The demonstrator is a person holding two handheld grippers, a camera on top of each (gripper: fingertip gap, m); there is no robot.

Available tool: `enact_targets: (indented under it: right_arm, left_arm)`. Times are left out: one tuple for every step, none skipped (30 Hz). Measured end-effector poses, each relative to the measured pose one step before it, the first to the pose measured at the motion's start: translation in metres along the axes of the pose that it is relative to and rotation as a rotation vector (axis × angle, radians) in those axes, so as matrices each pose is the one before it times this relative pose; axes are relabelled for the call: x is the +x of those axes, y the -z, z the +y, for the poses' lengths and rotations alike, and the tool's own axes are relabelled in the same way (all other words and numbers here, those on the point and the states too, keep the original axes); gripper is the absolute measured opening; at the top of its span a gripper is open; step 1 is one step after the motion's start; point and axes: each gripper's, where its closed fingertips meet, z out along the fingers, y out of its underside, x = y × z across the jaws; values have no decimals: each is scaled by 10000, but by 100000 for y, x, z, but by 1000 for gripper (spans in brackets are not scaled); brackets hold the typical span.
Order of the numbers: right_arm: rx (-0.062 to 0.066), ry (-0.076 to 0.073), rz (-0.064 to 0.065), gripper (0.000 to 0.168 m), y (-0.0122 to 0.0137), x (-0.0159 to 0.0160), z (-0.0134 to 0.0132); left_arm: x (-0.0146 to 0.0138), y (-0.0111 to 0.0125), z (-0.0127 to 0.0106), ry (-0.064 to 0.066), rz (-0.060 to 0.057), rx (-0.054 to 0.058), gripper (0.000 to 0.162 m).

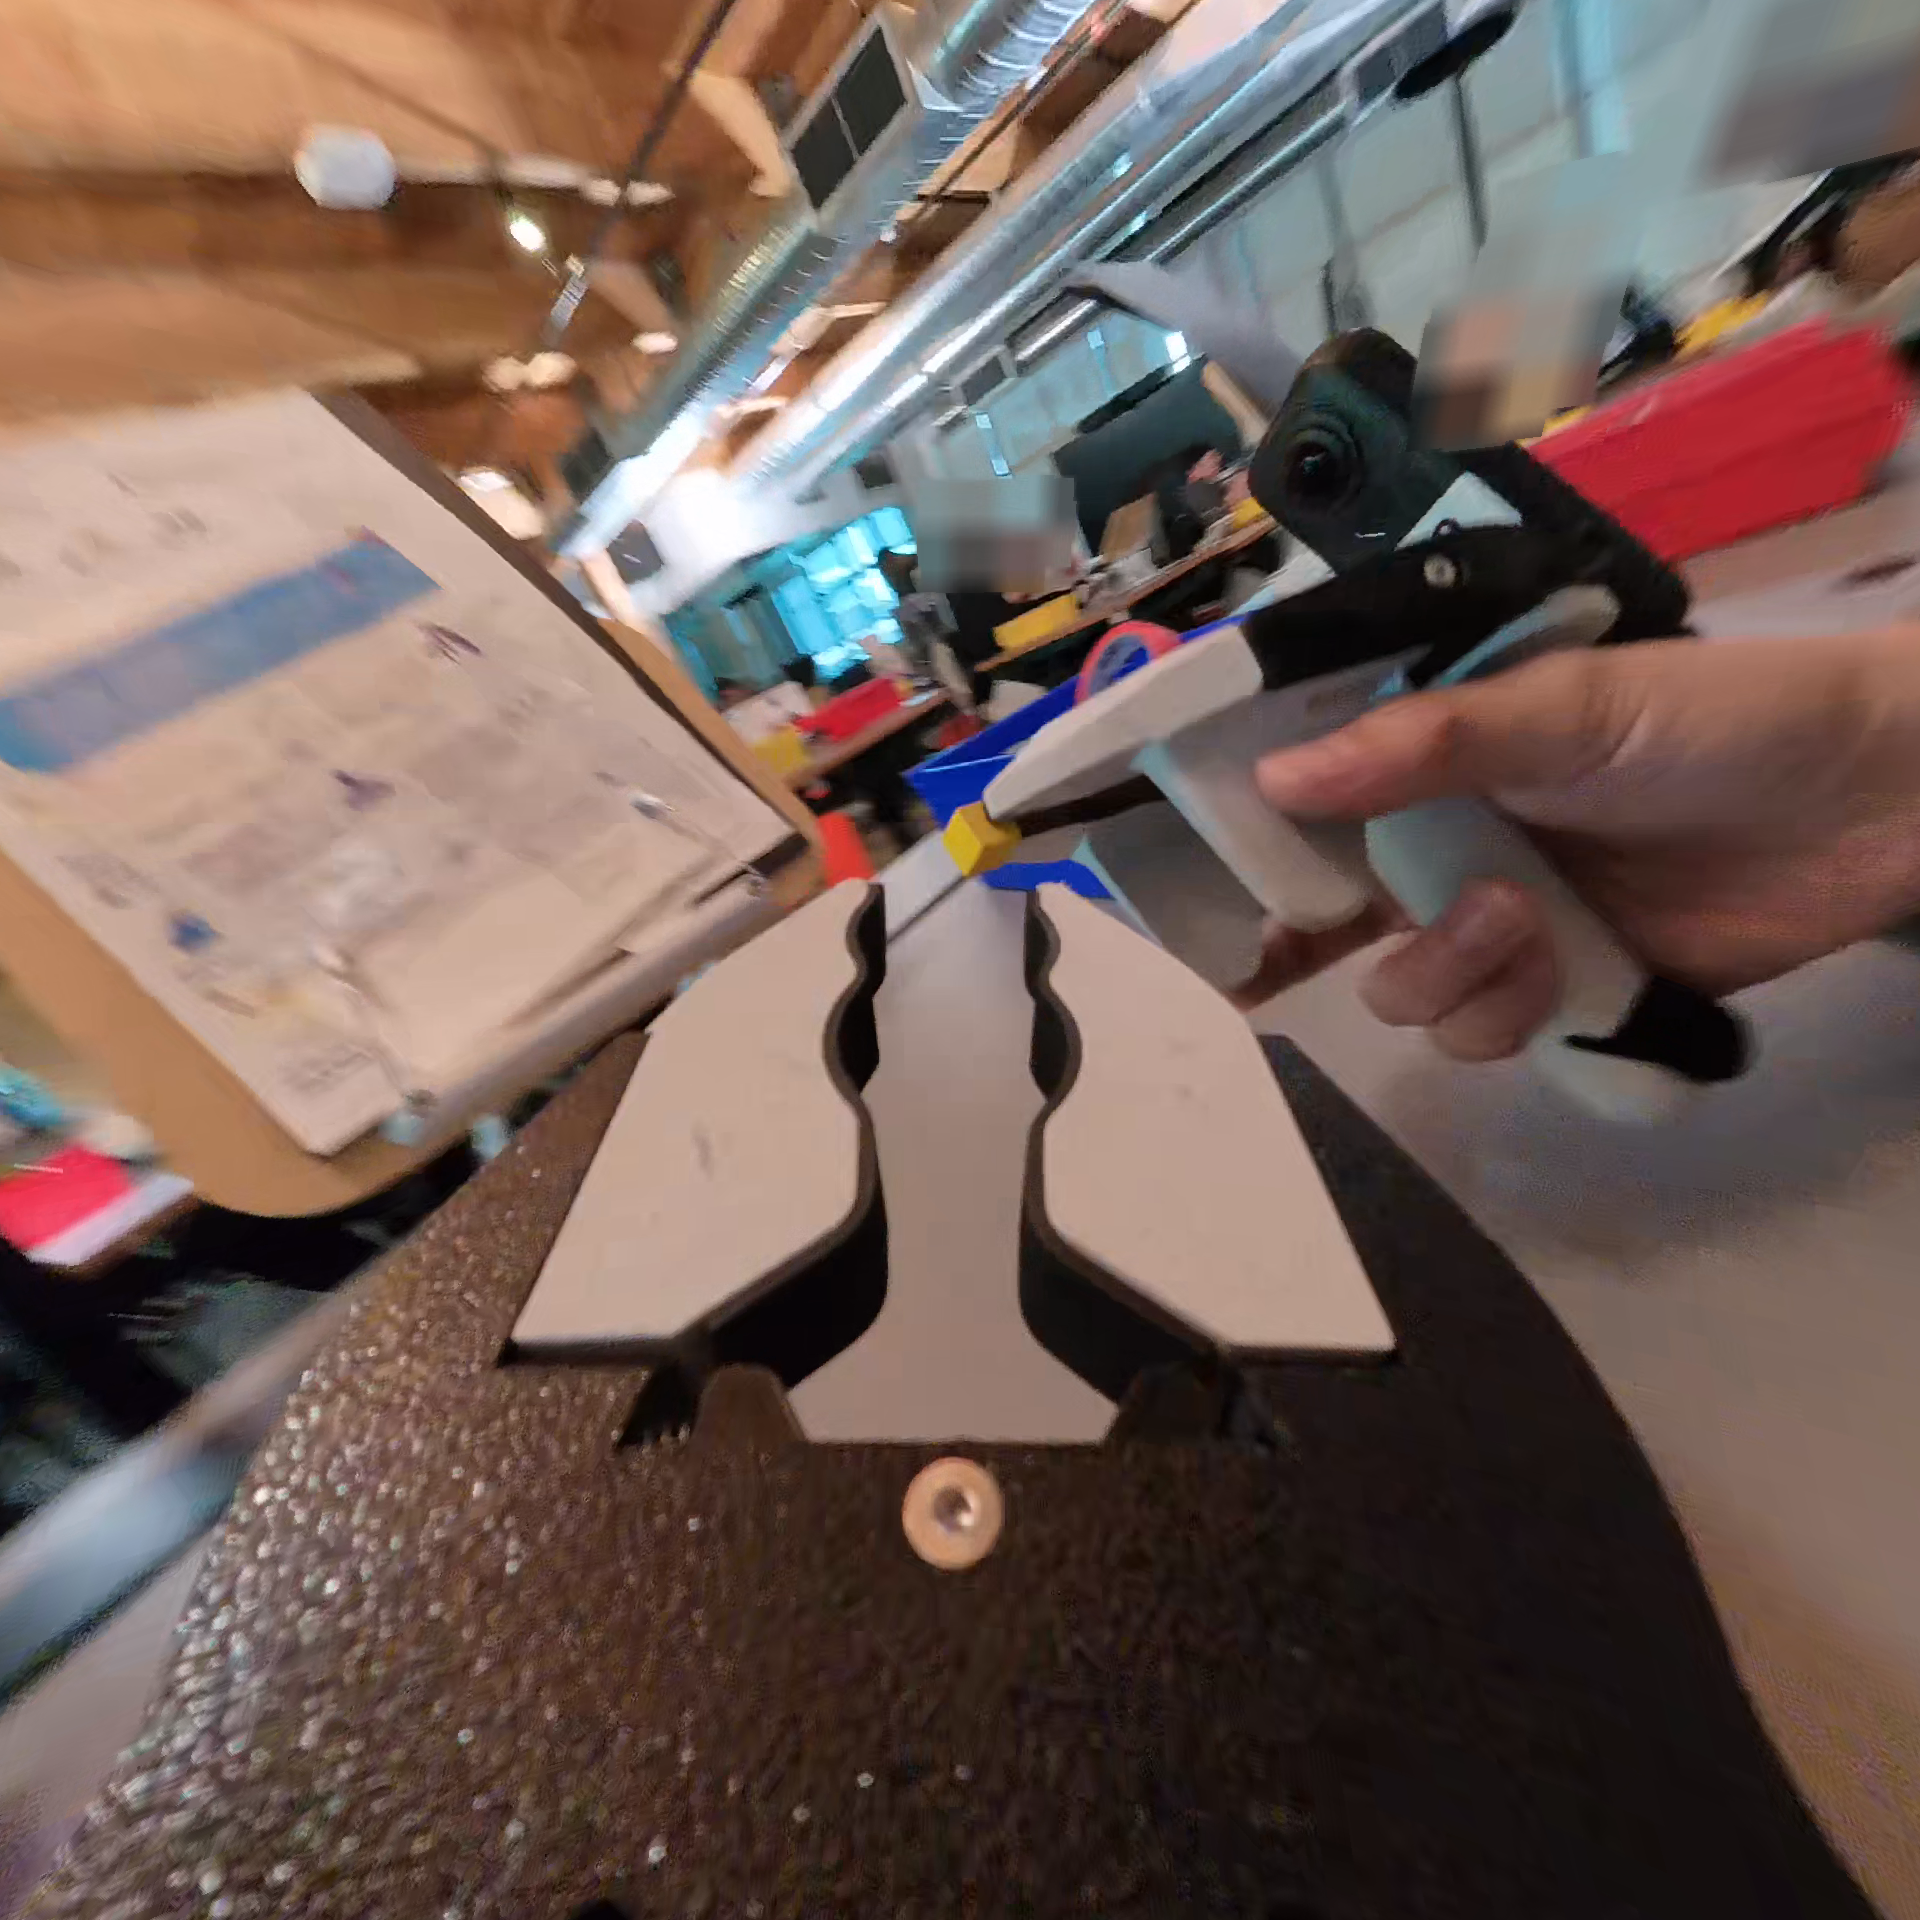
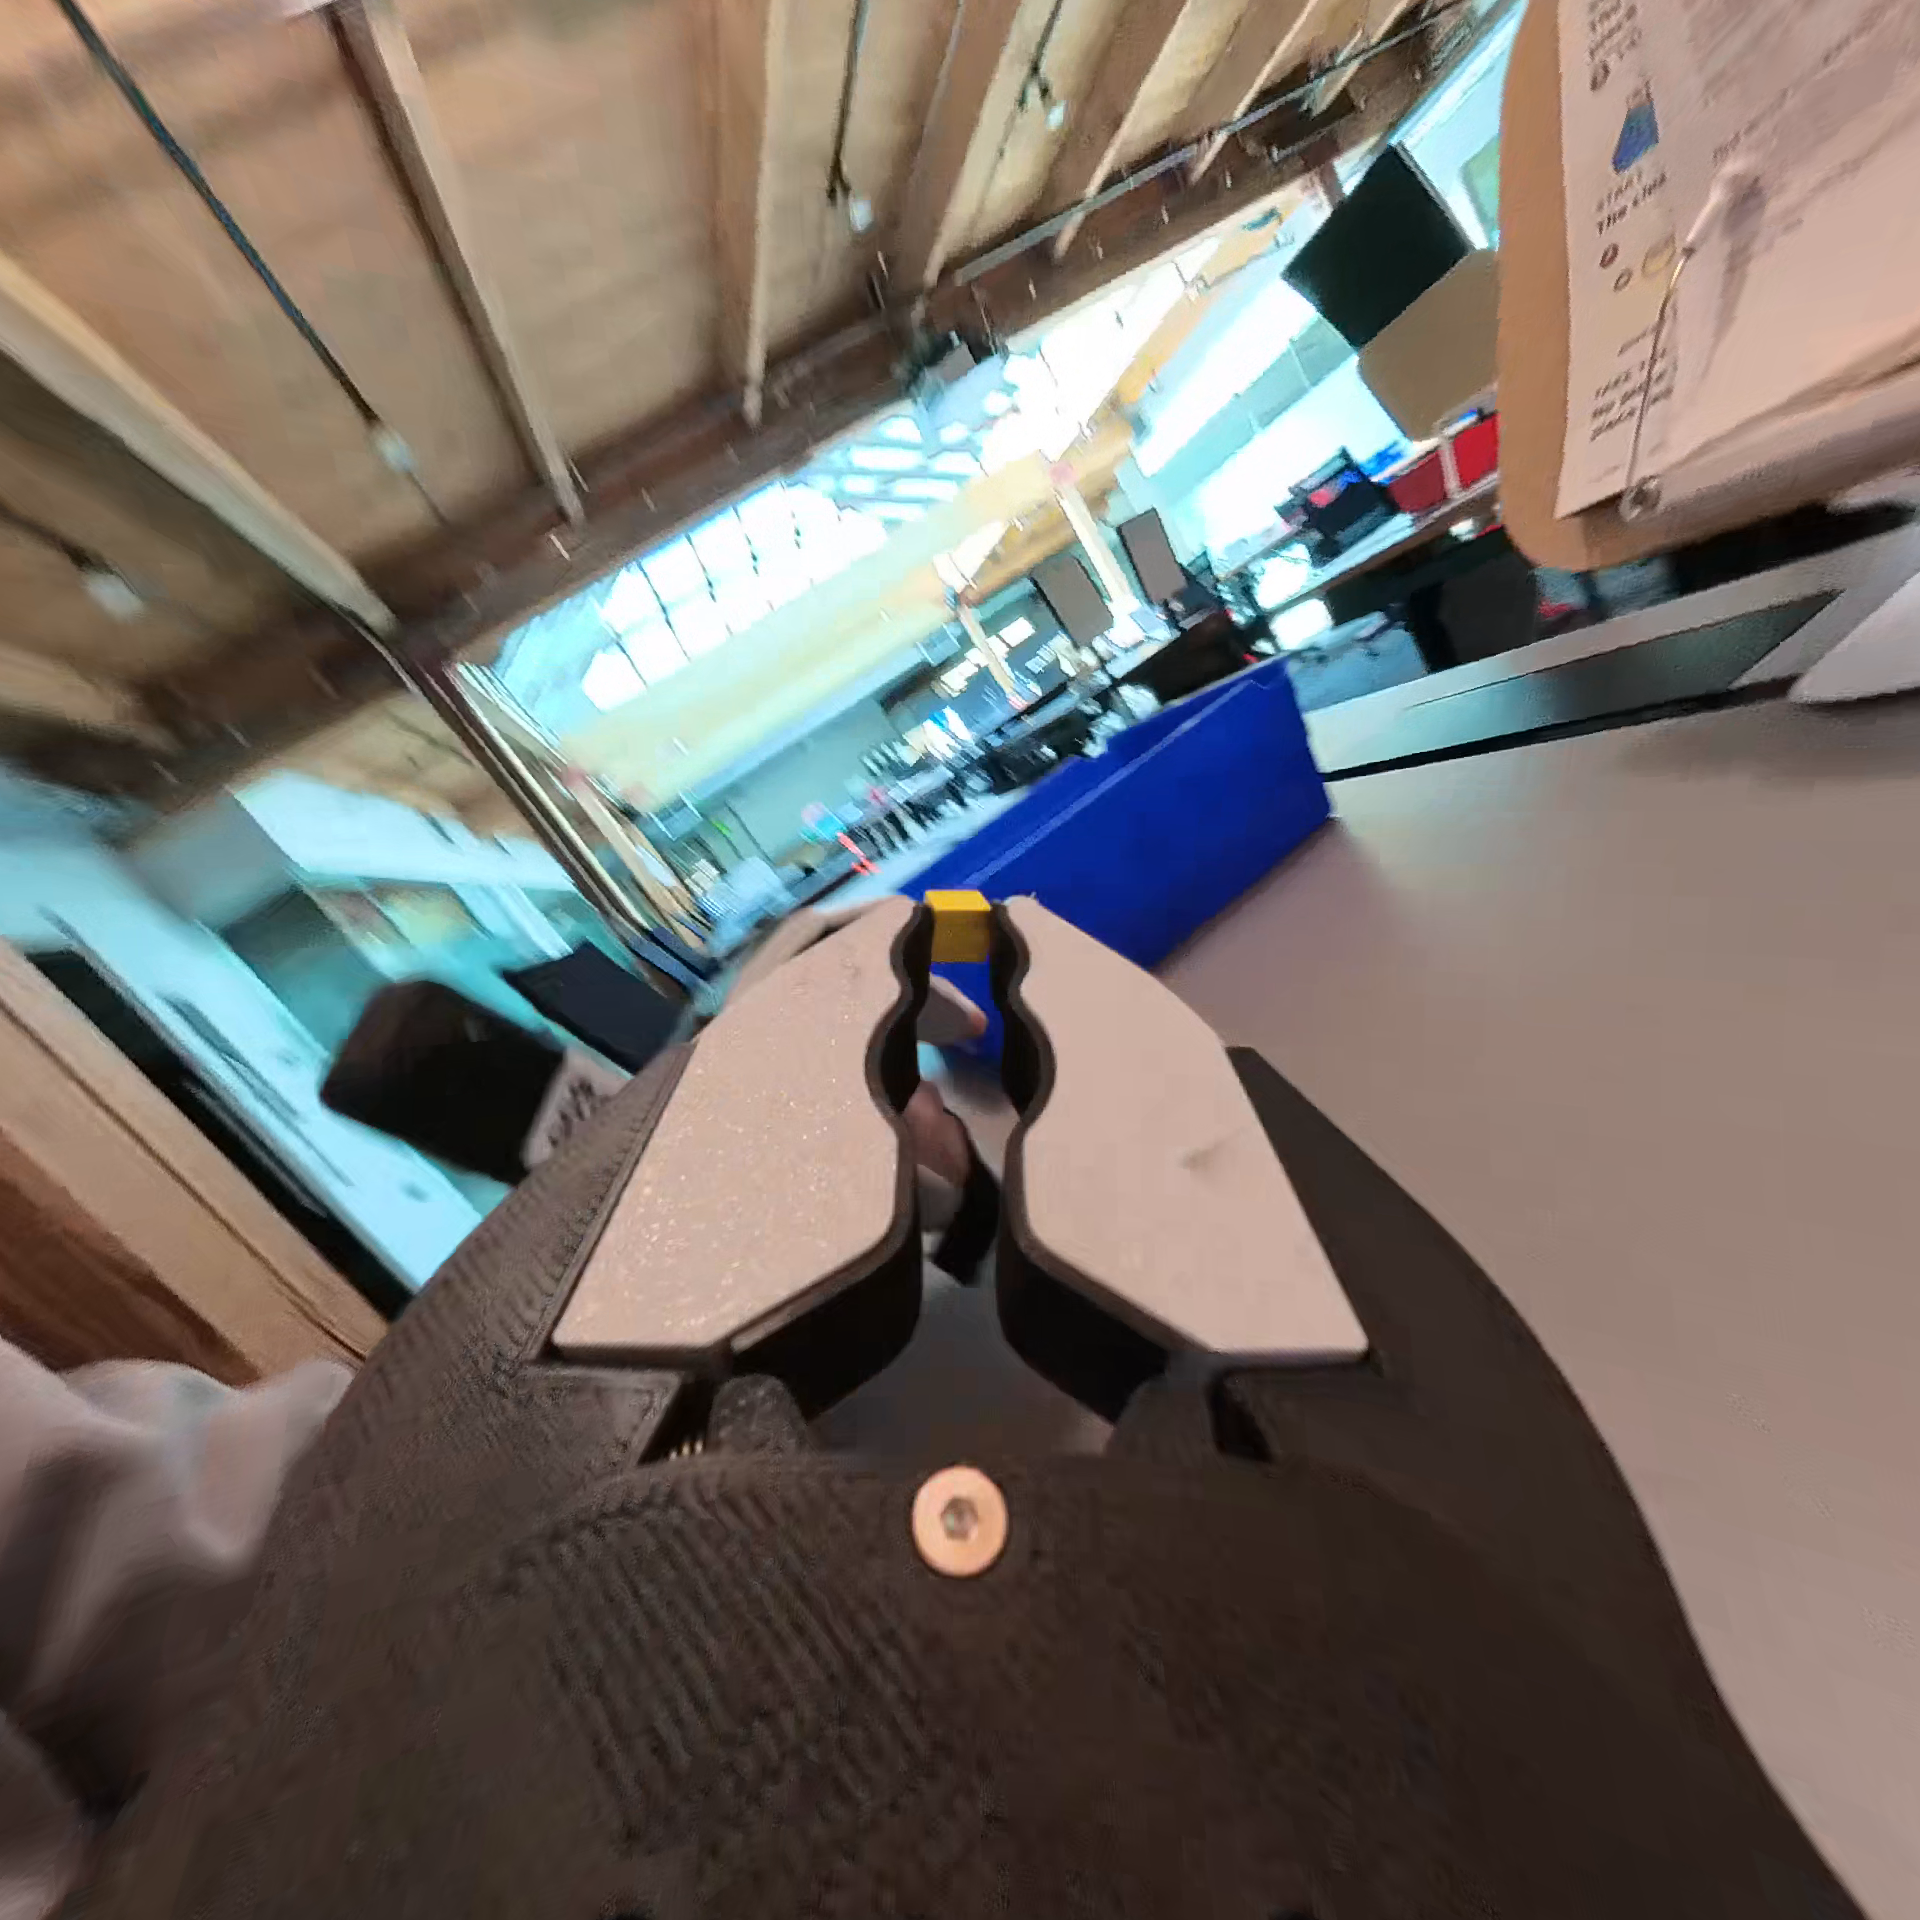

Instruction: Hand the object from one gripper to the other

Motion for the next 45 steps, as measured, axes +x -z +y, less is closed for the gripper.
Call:
enact_targets:
  right_arm:
    - [351, -781, -267, 11, -3, -75, -216]
    - [323, -705, -280, 11, 16, -123, -197]
    - [301, -589, -302, 11, 9, -199, -199]
    - [180, -431, -255, 10, -26, -207, -65]
    - [27, -259, -155, 10, -76, -112, 139]
    - [-74, -139, -58, 11, -104, 7, 288]
    - [-37, -116, -133, 11, -118, -179, 236]
    - [31, -134, -222, 11, -117, -335, 133]
    - [23, -89, -164, 11, -118, -261, 124]
    - [-31, -44, -34, 11, -105, -53, 193]
    - [-75, -19, 27, 11, -92, 54, 236]
    - [-70, -22, -14, 11, -63, -9, 209]
    - [-32, -34, -60, 11, -45, -73, 115]
    - [11, -30, -17, 11, -18, -22, 41]
    - [25, -5, 23, 11, -1, 41, -9]
    - [21, -28, -7, 11, 9, 4, -18]
    - [28, -69, -42, 11, 12, -30, -48]
    - [22, -84, -34, 11, 0, -12, -16]
    - [8, -74, 3, 11, 10, 45, 20]
    - [-24, -73, -2, 11, -20, 36, 75]
    - [-52, -105, -20, 11, -34, 20, 139]
    - [-60, -101, -45, 11, -39, -21, 154]
    - [-5, -56, -46, 11, -49, -66, 84]
    - [51, -11, -8, 11, 2, -41, -30]
    - [-23, 9, 6, 11, -11, 7, 46]
    - [-28, 9, -16, 11, -14, -25, 23]
    - [-11, 11, -21, 11, 7, -35, -1]
    - [6, 31, -17, 11, 13, -24, -8]
    - [-10, 55, -14, 11, 36, -15, -2]
    - [-41, 55, 21, 11, 38, 45, 16]
    - [-88, 74, 37, 11, 14, 57, 47]
    - [-144, 147, 41, 11, -2, 33, 71]
    - [-218, 293, 65, 14, 9, 7, 100]
    - [-263, 441, 88, 20, -10, -33, 75]
    - [-292, 583, 148, 26, 26, 9, 61]
    - [-317, 689, 239, 32, 47, 129, 68]
    - [-336, 766, 174, 38, 57, 47, 85]
    - [-361, 829, -13, 43, 63, -210, 123]
    - [-399, 863, -114, 45, 92, -337, 222]
    - [-404, 898, -128, 48, 109, -330, 284]
    - [-426, 941, -146, 51, 124, -379, 368]
    - [-470, 1022, -122, 55, 114, -362, 453]
    - [-491, 1110, -65, 61, 121, -324, 529]
    - [-519, 1160, -65, 65, 110, -380, 638]
    - [-504, 1194, -10, 67, 78, -329, 671]
  left_arm:
    - [103, -102, -11, -840, -383, -102, 24]
    - [39, -131, 30, -736, -402, -155, 24]
    - [-54, -116, 5, -549, -403, -141, 24]
    - [-8, -81, -128, -314, -282, -44, 25]
    - [-38, -36, -229, -109, -210, 41, 27]
    - [-150, 12, -262, 18, -223, 83, 27]
    - [-99, 18, -214, 51, -135, 79, 27]
    - [5, -13, -52, 13, -34, 7, 27]
    - [3, -18, 56, -48, -10, -49, 27]
    - [-42, 9, 28, -36, -27, -13, 27]
    - [-117, 66, -97, 7, -63, 68, 26]
    - [-199, 112, -211, 7, -103, 118, 24]
    - [-196, 95, -190, -9, -92, 98, 23]
    - [-81, 55, -96, -10, -9, 44, 22]
    - [21, 15, -42, -12, 55, 18, 20]
    - [18, 9, -63, -12, 30, 44, 20]
    - [27, 15, -35, -17, 19, 28, 20]
    - [69, 0, 52, -34, 37, -30, 19]
    - [41, 1, 42, -46, 10, -24, 19]
    - [80, 10, -51, -41, 32, 36, 17]
    - [154, 5, -67, -37, 73, 38, 16]
    - [133, -4, -15, -51, 47, -5, 16]
    - [33, -11, 7, -63, -9, -24, 15]
    - [-58, 14, -14, -37, -48, -12, 15]
    - [-106, 26, 2, -2, -47, -19, 13]
    - [-110, 41, 1, 10, -29, -11, 11]
    - [0, 16, -27, 2, 39, 15, 11]
    - [25, 2, -19, 36, 72, 20, 11]
    - [98, 2, -16, 108, 158, 16, 11]
    - [62, 11, 39, 190, 191, -8, 11]
    - [-8, 27, 82, 238, 168, -38, 10]
    - [-39, 41, 60, 282, 177, -19, 10]
    - [-101, 67, 69, 326, 181, -14, 10]
    - [-173, 83, 67, 339, 178, -6, 10]
    - [-60, 112, 74, 318, 295, 15, 10]
    - [246, 97, 142, 292, 546, -13, 11]
    - [379, 103, 246, 318, 635, -77, 11]
    - [273, 101, 248, 437, 541, -65, 11]
    - [404, 84, 146, 632, 631, 25, 11]
    - [497, 66, 52, 813, 699, 76, 11]
    - [310, 57, -55, 881, 556, 126, 10]
    - [404, 52, -67, 893, 611, 147, 10]
    - [565, 38, 26, 911, 743, 48, 10]
    - [343, 17, 14, 841, 558, 12, 10]
    - [308, 45, -51, 731, 488, 89, 10]
